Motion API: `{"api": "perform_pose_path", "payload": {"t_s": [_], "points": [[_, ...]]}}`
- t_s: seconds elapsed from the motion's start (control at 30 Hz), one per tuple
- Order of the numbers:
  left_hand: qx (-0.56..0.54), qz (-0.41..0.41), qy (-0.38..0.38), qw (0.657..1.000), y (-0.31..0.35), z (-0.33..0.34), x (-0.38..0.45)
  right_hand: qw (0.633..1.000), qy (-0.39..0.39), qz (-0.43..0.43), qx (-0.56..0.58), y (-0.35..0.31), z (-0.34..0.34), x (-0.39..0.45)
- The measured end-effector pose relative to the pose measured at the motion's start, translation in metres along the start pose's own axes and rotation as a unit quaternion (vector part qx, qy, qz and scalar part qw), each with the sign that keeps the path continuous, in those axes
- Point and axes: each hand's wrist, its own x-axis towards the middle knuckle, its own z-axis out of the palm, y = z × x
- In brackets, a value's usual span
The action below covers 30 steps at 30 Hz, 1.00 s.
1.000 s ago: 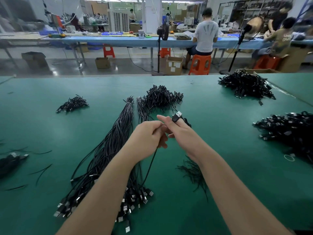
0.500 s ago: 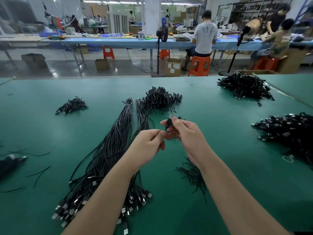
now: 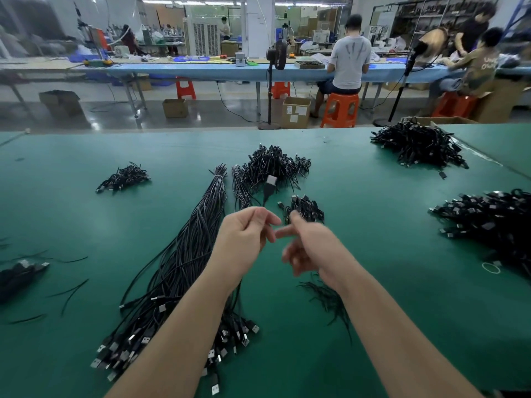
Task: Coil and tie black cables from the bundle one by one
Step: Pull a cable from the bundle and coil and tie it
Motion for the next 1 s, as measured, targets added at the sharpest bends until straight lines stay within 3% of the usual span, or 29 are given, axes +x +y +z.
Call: {"api": "perform_pose_path", "payload": {"t_s": [0.1,0.17,0.27,0.43,0.6,0.7,0.83,0.9,1.0], "points": [[-0.044,0.059,0.026,0.997,0.009,0.005,-0.003,0.983,-0.148,0.107,0.022,0.016,0.009,-0.005],[-0.083,0.082,0.030,0.993,0.013,0.010,-0.007,0.970,-0.189,0.137,0.072,0.023,0.015,-0.004],[-0.143,0.086,0.015,0.986,0.015,0.015,-0.016,0.961,-0.204,0.141,0.126,0.031,0.024,0.000],[-0.188,0.074,0.032,0.979,0.014,0.011,-0.017,0.983,-0.140,0.113,0.026,0.037,0.031,0.005],[-0.208,0.048,0.068,0.974,0.012,0.003,-0.014,0.947,-0.258,0.121,0.150,0.030,0.026,0.002],[-0.282,-0.015,0.067,0.957,0.012,0.004,-0.016,0.946,-0.242,0.114,0.185,0.024,0.033,0.005],[-0.378,-0.075,-0.003,0.923,0.005,0.005,-0.034,0.963,-0.184,0.068,0.183,0.008,0.034,0.011],[-0.380,-0.093,-0.036,0.920,-0.004,0.002,-0.046,0.972,-0.148,0.074,0.167,-0.003,0.029,0.015],[-0.354,-0.127,-0.024,0.926,-0.025,-0.001,-0.057,0.980,-0.108,0.019,0.166,-0.018,0.019,0.019]]}}
